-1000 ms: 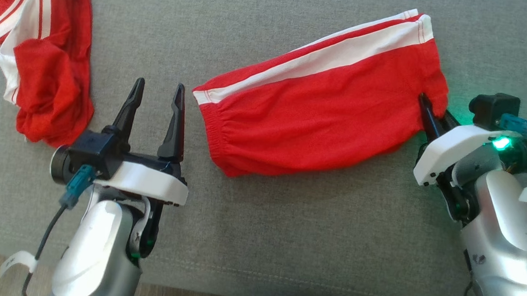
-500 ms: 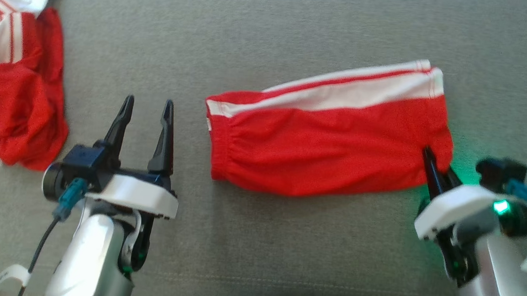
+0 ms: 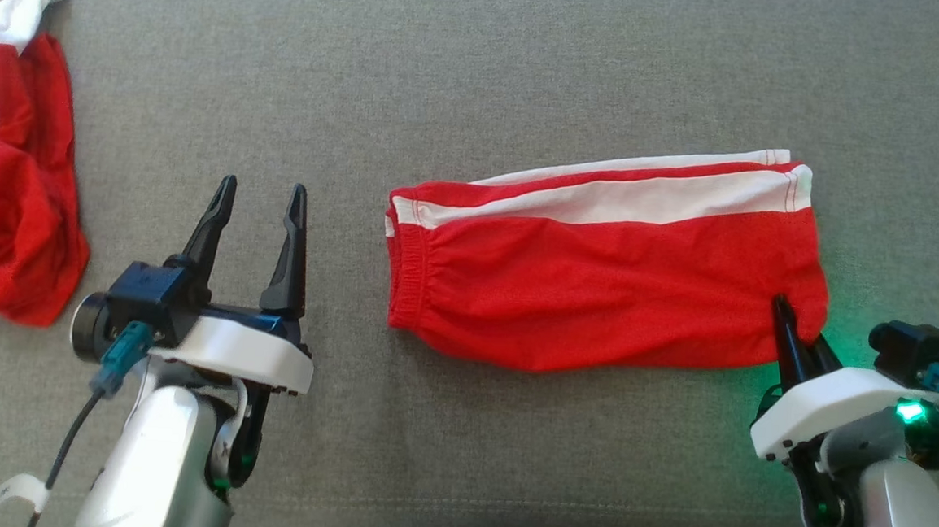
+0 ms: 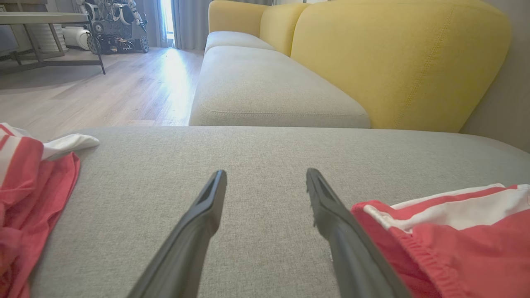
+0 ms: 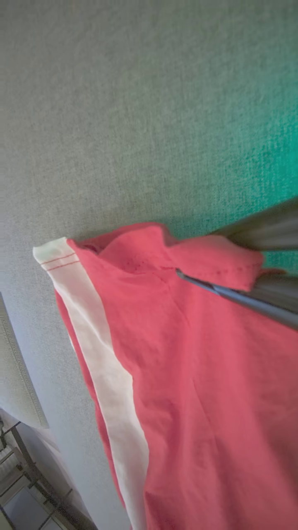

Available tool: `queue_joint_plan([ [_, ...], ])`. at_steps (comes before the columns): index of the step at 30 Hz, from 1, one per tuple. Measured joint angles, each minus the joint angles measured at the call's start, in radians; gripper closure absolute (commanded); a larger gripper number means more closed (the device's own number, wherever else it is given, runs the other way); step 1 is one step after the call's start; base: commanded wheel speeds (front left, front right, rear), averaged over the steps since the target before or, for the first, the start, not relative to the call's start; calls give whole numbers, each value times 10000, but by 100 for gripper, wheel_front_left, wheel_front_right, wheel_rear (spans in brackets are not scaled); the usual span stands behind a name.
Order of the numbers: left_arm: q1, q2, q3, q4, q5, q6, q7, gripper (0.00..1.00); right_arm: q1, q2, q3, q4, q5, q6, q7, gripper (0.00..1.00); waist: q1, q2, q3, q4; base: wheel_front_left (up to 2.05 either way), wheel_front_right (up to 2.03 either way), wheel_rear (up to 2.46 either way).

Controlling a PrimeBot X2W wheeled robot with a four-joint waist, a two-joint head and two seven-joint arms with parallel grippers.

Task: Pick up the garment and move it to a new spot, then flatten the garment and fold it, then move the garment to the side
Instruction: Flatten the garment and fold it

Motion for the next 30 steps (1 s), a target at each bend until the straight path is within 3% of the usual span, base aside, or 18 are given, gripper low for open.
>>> queue_joint_plan([
  [11, 22, 44, -111, 4, -8, 15, 75, 0, 143, 94, 351, -1154, -336, 0, 153, 100, 0, 0, -411, 78, 0, 0, 0],
  [17, 183, 44, -276, 19, -13, 56, 75, 0, -66, 90, 1916, -1973, -408, 0, 702, 100, 0, 0, -724, 290, 0, 0, 0],
  [20, 330, 38, -313, 121, -119, 56, 86, 0, -659, 86, 3386, -1967, -245, 0, 1026, 100, -1, 0, -873, 538, 0, 0, 0],
  [26, 362, -12, -420, 190, -219, 52, 84, 0, -1446, 71, 5237, -1147, 445, 0, 1103, 100, -1, 0, -915, 1041, 0, 0, 0],
  [30, 358, -77, -606, 228, -219, 42, 73, 0, -1455, 56, 5956, -439, 863, 0, 1097, 100, -1, 0, -828, 1401, 0, 0, 0],
])
